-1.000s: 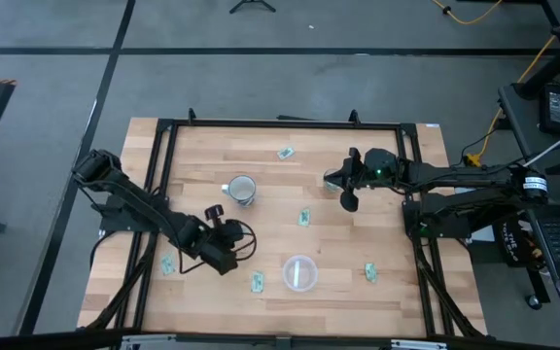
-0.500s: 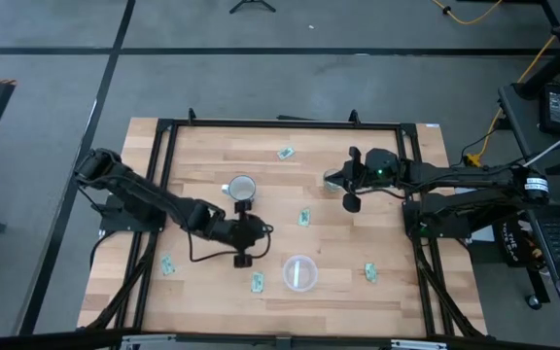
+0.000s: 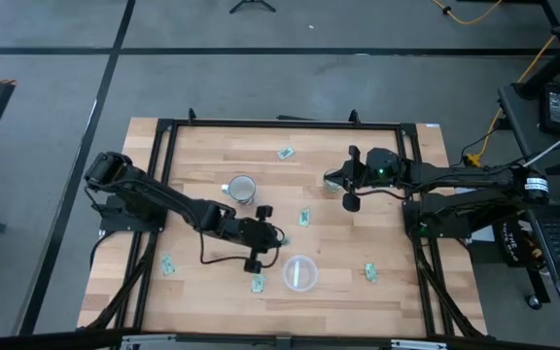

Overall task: Pick and place Stevia / Truvia into bins
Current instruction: Put the white stevia packet into the transparent container

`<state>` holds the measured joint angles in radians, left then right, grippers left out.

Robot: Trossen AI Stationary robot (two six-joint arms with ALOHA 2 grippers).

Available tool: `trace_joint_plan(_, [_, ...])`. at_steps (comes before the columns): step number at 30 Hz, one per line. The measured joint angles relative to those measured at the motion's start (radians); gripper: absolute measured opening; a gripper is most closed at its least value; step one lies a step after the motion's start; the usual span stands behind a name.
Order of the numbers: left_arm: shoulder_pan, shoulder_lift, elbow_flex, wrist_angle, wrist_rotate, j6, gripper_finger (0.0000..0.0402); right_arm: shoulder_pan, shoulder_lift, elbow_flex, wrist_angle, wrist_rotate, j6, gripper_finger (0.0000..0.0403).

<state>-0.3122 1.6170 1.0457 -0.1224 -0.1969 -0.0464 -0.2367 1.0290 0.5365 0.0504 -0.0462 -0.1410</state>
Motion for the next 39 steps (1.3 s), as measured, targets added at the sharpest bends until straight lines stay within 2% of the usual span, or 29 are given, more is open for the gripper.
trace_joint_plan(12, [-0.007, 0.200, 0.237, -0.139, 0.111, 0.044, 0.0001, 0.000, 0.000, 0.000, 0.013, 0.001, 0.005, 0.0013])
trace_joint_plan(18, [-0.030, 0.305, 0.358, -0.147, 0.121, 0.098, 0.0001, 0.000, 0.000, 0.000, -0.002, 0.001, 0.001, 0.0007])
trace_joint_plan(22, [-0.030, 0.377, 0.428, -0.214, 0.120, 0.086, 0.0001, 0.000, 0.000, 0.000, -0.041, 0.001, 0.001, 0.0010])
trace_joint_plan(28, [-0.029, 0.430, 0.454, -0.230, 0.129, 0.060, 0.0001, 0.000, 0.001, 0.000, -0.052, 0.001, 0.010, 0.0018])
trace_joint_plan(39, [-0.046, 0.432, 0.454, -0.267, 0.158, -0.011, 0.0001, 0.000, 0.001, 0.000, -0.053, 0.000, 0.031, 0.0019])
